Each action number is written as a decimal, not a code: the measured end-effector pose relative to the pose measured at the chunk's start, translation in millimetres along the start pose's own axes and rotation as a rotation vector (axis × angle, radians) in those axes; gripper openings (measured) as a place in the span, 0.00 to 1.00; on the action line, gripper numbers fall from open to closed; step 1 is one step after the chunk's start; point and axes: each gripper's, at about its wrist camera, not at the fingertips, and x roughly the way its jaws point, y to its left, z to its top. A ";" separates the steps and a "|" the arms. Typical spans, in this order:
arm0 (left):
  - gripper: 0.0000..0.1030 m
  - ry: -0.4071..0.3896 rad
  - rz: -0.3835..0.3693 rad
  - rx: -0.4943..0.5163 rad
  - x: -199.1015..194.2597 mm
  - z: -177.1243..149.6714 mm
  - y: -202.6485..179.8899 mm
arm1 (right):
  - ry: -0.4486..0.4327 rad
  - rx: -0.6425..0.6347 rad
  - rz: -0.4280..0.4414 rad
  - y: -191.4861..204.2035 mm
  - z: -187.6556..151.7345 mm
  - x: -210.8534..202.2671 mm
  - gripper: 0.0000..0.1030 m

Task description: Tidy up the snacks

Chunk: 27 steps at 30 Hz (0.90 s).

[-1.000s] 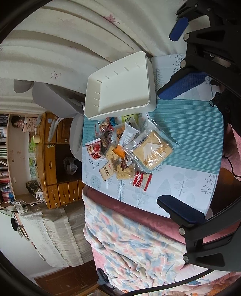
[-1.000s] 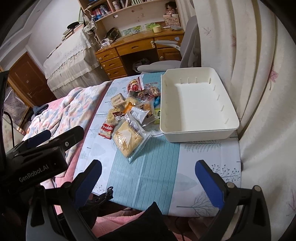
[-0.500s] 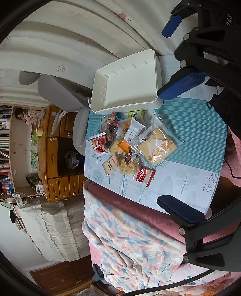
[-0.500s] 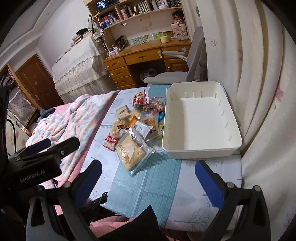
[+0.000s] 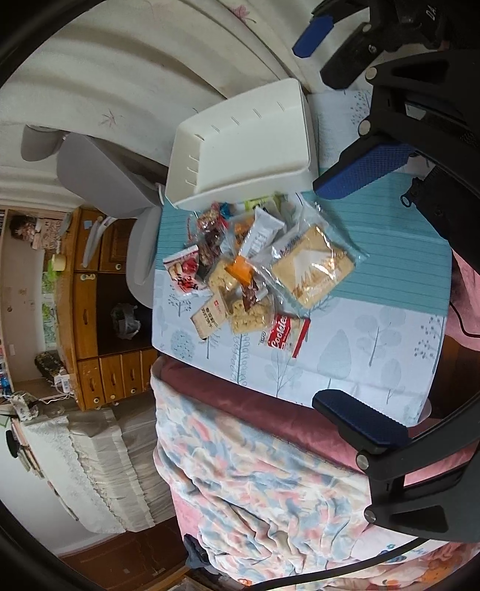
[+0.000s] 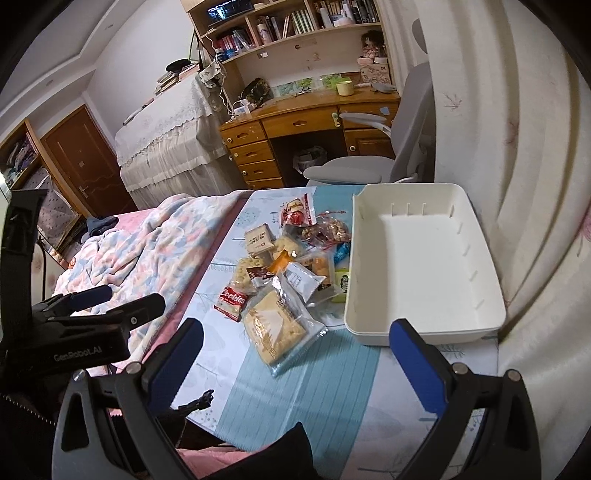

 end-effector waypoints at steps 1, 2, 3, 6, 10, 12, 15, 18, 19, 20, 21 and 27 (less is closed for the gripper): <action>0.99 0.007 0.000 0.003 3.3 1.9 3.0 | 0.000 -0.003 0.001 3.4 1.0 3.8 0.98; 0.99 0.019 0.001 0.009 8.3 4.6 7.8 | 0.002 -0.006 0.002 7.0 2.0 7.8 0.98; 0.99 0.031 0.002 0.014 13.6 6.9 12.1 | 0.005 -0.006 0.005 10.7 3.1 12.2 0.98; 0.99 0.068 0.011 0.040 31.3 15.6 25.1 | 0.023 0.004 0.016 22.2 8.4 27.9 0.98; 0.99 0.114 0.015 0.092 56.4 29.4 39.2 | 0.042 0.034 0.012 35.5 13.9 47.3 0.98; 0.99 0.138 0.008 0.115 70.9 35.9 46.0 | 0.067 0.075 0.018 38.1 16.1 59.4 0.98; 0.99 0.188 -0.021 0.132 94.5 44.6 56.7 | 0.112 0.143 0.001 39.5 19.7 78.4 0.98; 0.99 0.241 -0.045 0.150 121.8 51.5 67.3 | 0.169 0.224 -0.011 38.0 19.6 99.4 0.98; 0.99 0.253 -0.051 0.154 129.5 52.5 69.4 | 0.188 0.251 -0.018 37.3 18.4 105.9 0.98; 0.99 0.273 -0.062 0.158 139.6 54.5 72.6 | 0.205 0.273 -0.026 35.9 17.2 112.6 0.98; 0.99 0.290 -0.072 0.161 148.7 55.6 74.7 | 0.221 0.300 -0.032 35.5 15.3 118.4 0.98; 0.99 0.390 -0.113 0.186 205.5 63.6 83.7 | 0.292 0.494 -0.040 22.2 -1.7 148.7 0.98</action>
